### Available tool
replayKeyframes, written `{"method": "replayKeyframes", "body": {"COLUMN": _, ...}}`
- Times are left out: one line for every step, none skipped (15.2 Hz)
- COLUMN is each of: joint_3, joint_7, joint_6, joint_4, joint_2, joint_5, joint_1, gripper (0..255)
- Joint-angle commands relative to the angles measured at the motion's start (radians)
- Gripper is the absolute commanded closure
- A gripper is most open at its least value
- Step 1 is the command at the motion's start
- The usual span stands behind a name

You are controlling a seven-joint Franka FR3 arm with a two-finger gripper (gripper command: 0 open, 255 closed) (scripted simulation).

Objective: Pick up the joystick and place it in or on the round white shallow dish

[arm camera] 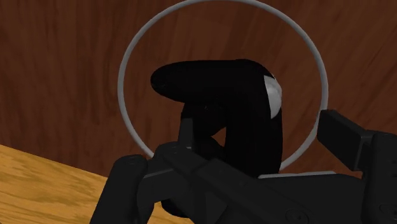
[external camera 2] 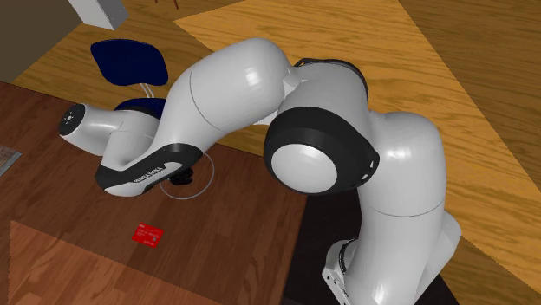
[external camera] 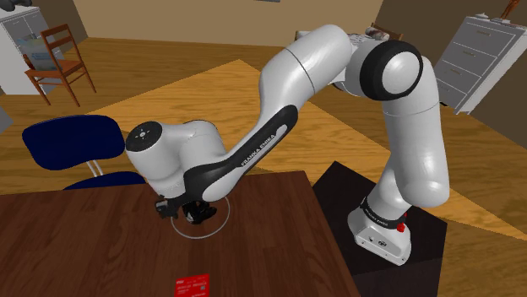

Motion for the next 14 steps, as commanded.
{"method": "replayKeyframes", "body": {"joint_3": 0.000, "joint_7": 0.000, "joint_6": 0.000, "joint_4": 0.000, "joint_2": 0.000, "joint_5": 0.000, "joint_1": 0.000, "gripper": 0}}
{"method": "replayKeyframes", "body": {"joint_3": 0.000, "joint_7": 0.000, "joint_6": 0.000, "joint_4": 0.000, "joint_2": 0.000, "joint_5": 0.000, "joint_1": 0.000, "gripper": 0}}
{"method": "replayKeyframes", "body": {"joint_3": 0.009, "joint_7": -0.008, "joint_6": -0.024, "joint_4": 0.012, "joint_2": -0.015, "joint_5": 0.013, "joint_1": 0.000, "gripper": 0}}
{"method": "replayKeyframes", "body": {"joint_3": 0.017, "joint_7": -0.015, "joint_6": -0.049, "joint_4": 0.026, "joint_2": -0.028, "joint_5": 0.025, "joint_1": 0.000, "gripper": 0}}
{"method": "replayKeyframes", "body": {"joint_3": 0.024, "joint_7": -0.022, "joint_6": -0.075, "joint_4": 0.041, "joint_2": -0.041, "joint_5": 0.036, "joint_1": 0.001, "gripper": 0}}
{"method": "replayKeyframes", "body": {"joint_3": 0.029, "joint_7": -0.027, "joint_6": -0.096, "joint_4": 0.054, "joint_2": -0.050, "joint_5": 0.045, "joint_1": 0.002, "gripper": 0}}
{"method": "replayKeyframes", "body": {"joint_3": 0.029, "joint_7": -0.027, "joint_6": -0.096, "joint_4": 0.054, "joint_2": -0.050, "joint_5": 0.045, "joint_1": 0.002, "gripper": 0}}
{"method": "replayKeyframes", "body": {"joint_3": 0.029, "joint_7": -0.027, "joint_6": -0.096, "joint_4": 0.054, "joint_2": -0.050, "joint_5": 0.045, "joint_1": 0.002, "gripper": 0}}
{"method": "replayKeyframes", "body": {"joint_3": 0.029, "joint_7": -0.027, "joint_6": -0.096, "joint_4": 0.054, "joint_2": -0.050, "joint_5": 0.045, "joint_1": 0.002, "gripper": 0}}
{"method": "replayKeyframes", "body": {"joint_3": 0.029, "joint_7": -0.027, "joint_6": -0.096, "joint_4": 0.054, "joint_2": -0.050, "joint_5": 0.045, "joint_1": 0.002, "gripper": 0}}
{"method": "replayKeyframes", "body": {"joint_3": 0.029, "joint_7": -0.027, "joint_6": -0.096, "joint_4": 0.054, "joint_2": -0.050, "joint_5": 0.045, "joint_1": 0.002, "gripper": 0}}
{"method": "replayKeyframes", "body": {"joint_3": 0.029, "joint_7": -0.027, "joint_6": -0.096, "joint_4": 0.054, "joint_2": -0.050, "joint_5": 0.045, "joint_1": 0.002, "gripper": 0}}
{"method": "replayKeyframes", "body": {"joint_3": 0.029, "joint_7": -0.027, "joint_6": -0.096, "joint_4": 0.054, "joint_2": -0.050, "joint_5": 0.045, "joint_1": 0.002, "gripper": 0}}
{"method": "replayKeyframes", "body": {"joint_3": 0.029, "joint_7": -0.027, "joint_6": -0.096, "joint_4": 0.054, "joint_2": -0.050, "joint_5": 0.045, "joint_1": 0.002, "gripper": 0}}
